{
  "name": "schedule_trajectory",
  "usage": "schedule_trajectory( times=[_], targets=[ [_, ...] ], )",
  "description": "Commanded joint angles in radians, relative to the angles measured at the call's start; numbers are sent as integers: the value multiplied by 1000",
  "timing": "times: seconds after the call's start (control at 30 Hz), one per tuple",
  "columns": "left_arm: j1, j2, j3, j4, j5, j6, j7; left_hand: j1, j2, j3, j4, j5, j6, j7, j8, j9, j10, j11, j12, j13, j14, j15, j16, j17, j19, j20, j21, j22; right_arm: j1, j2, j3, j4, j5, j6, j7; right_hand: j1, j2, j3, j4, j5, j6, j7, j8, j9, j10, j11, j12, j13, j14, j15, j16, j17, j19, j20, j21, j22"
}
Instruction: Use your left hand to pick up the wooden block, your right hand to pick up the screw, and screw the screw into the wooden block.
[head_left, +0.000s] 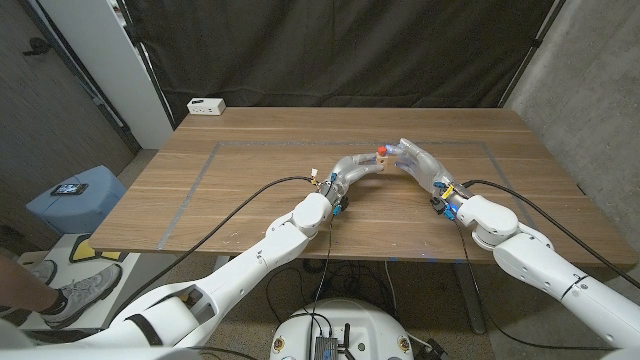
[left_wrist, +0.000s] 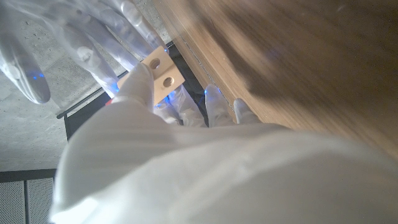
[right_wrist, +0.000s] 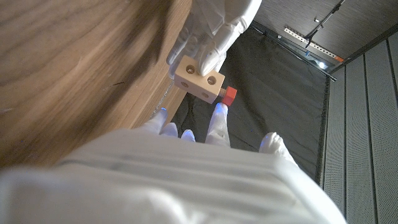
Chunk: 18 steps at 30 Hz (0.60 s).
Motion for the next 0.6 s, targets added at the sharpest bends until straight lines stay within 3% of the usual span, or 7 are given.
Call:
schedule_trajectory(
  times=[0.03, 0.6],
  targets=[
    [2, 1, -1, -3, -3, 3, 1, -2, 3, 8, 2, 9, 12, 2, 8, 3, -2, -5, 10, 2, 2, -81, 7, 2, 1, 7, 4, 4, -19, -10, 8, -17, -1, 3, -6, 2, 5, 5, -2, 5, 15, 1, 1, 0, 0, -5, 7, 1, -73, -8, 9, 1, 10, 0, 4, 3],
    [3, 2, -1, -2, -7, 2, -3, -3, 3, 9, 2, 9, 12, 2, 8, 3, -1, -5, 10, 2, 1, -79, 6, 2, 1, 7, 4, 4, -37, -30, 15, -48, -4, -10, -8, 3, 5, 8, -4, 5, 29, 2, 0, 0, 7, -9, 6, 1, -70, -9, 8, 1, 14, -2, 4, 3]
  ],
)
